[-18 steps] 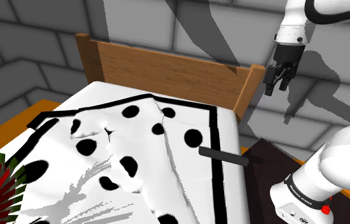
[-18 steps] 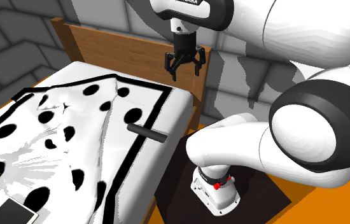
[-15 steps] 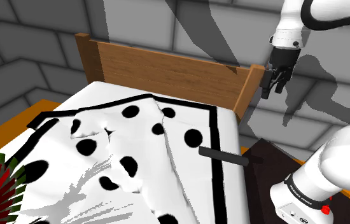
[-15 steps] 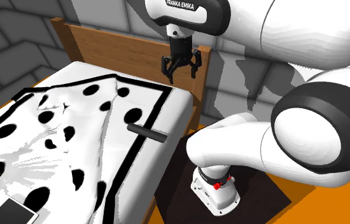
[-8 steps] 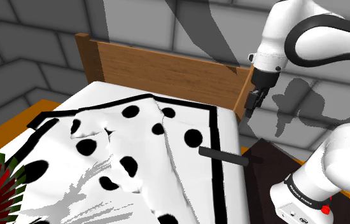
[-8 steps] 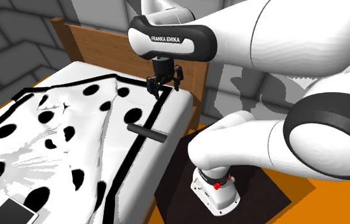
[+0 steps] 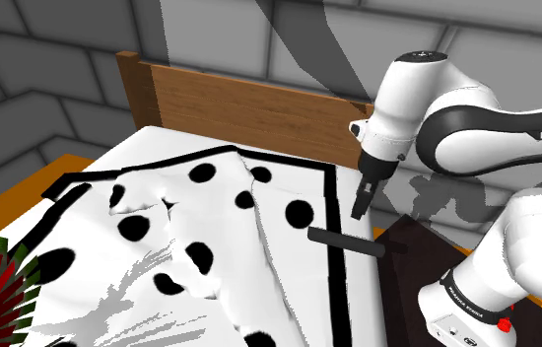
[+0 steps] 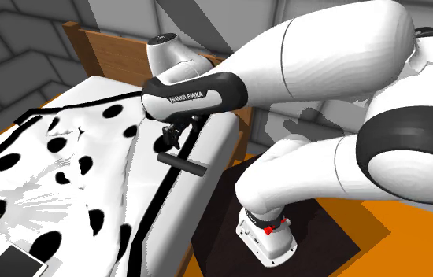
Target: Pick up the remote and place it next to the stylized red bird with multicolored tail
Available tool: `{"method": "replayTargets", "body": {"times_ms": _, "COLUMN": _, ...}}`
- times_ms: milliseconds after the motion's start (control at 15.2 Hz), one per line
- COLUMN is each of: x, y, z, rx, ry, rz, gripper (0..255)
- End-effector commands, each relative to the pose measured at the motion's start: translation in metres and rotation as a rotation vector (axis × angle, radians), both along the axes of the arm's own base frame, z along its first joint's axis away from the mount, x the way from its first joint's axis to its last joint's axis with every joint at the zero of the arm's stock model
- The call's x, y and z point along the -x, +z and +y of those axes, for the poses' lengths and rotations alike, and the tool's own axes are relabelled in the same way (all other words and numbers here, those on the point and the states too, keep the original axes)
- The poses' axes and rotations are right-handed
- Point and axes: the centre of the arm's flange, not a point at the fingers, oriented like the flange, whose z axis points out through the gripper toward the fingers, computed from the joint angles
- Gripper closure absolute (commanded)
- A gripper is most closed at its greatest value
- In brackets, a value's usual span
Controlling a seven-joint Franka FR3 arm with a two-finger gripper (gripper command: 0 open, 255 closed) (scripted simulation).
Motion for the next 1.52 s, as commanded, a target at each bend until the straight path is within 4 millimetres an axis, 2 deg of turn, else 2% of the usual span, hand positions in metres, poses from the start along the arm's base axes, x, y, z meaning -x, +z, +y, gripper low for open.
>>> {"method": "replayTargets", "body": {"times_ms": 0, "x": 0.007, "y": -0.017, "z": 0.023, "rx": 0.003, "ry": 0.070, "rz": -0.026, "gripper": 0}}
{"method": "replayTargets", "body": {"times_ms": 264, "x": 0.019, "y": -0.049, "z": 0.056, "rx": 0.009, "ry": 0.190, "rz": -0.066, "gripper": 0}}
{"method": "replayTargets", "body": {"times_ms": 726, "x": 0.017, "y": -0.085, "z": 0.054, "rx": 0.009, "ry": 0.190, "rz": -0.066, "gripper": 0}}
{"method": "replayTargets", "body": {"times_ms": 1254, "x": 0.017, "y": -0.088, "z": 0.054, "rx": 0.009, "ry": 0.190, "rz": -0.066, "gripper": 0}}
{"method": "replayTargets", "body": {"times_ms": 1320, "x": 0.017, "y": -0.088, "z": 0.054, "rx": 0.009, "ry": 0.190, "rz": -0.066, "gripper": 255}}
{"method": "replayTargets", "body": {"times_ms": 1452, "x": 0.017, "y": -0.088, "z": 0.054, "rx": 0.009, "ry": 0.190, "rz": -0.066, "gripper": 255}}
